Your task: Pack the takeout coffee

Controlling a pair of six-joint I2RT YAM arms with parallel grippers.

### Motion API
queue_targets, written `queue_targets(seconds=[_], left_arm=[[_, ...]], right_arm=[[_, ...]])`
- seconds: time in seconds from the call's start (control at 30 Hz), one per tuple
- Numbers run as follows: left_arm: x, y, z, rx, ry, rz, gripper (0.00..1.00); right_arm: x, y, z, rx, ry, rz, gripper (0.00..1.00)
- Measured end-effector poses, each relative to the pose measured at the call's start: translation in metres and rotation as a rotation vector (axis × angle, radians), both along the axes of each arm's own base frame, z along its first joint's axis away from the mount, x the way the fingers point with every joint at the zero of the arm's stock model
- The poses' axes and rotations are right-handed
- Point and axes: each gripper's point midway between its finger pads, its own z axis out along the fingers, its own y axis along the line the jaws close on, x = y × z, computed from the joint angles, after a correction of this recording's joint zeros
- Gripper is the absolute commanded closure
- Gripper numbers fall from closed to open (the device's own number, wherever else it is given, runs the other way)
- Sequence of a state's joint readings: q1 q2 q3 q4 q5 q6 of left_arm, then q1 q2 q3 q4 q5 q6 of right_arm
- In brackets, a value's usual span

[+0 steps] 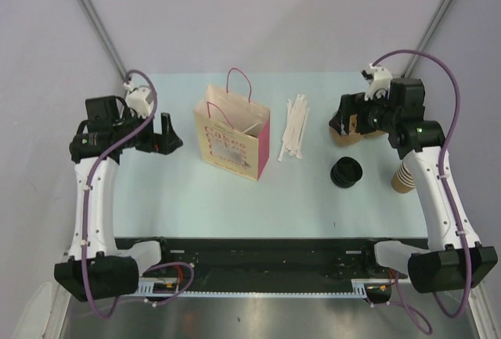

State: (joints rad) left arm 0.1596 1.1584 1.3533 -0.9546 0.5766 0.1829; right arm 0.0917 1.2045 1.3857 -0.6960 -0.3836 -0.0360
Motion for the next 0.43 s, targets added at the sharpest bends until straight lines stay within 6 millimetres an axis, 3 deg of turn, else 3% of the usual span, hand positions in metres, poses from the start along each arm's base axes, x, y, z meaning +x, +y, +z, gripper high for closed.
queue_targets(seconds=[0.17,0.43], left_arm=[[-0.031,0.006,-0.035,0.064,0.034,0.013,0.01],[-0.050,0.015,-0.067,0.128,0.076,0.045,0.00]], right_arm=[[-0.029,-0.011,-0.043,-0.038,0.100,-0.014,0.00],[-0.050,-0.018,-0.054,-0.059,0.101,-0.022,0.00]])
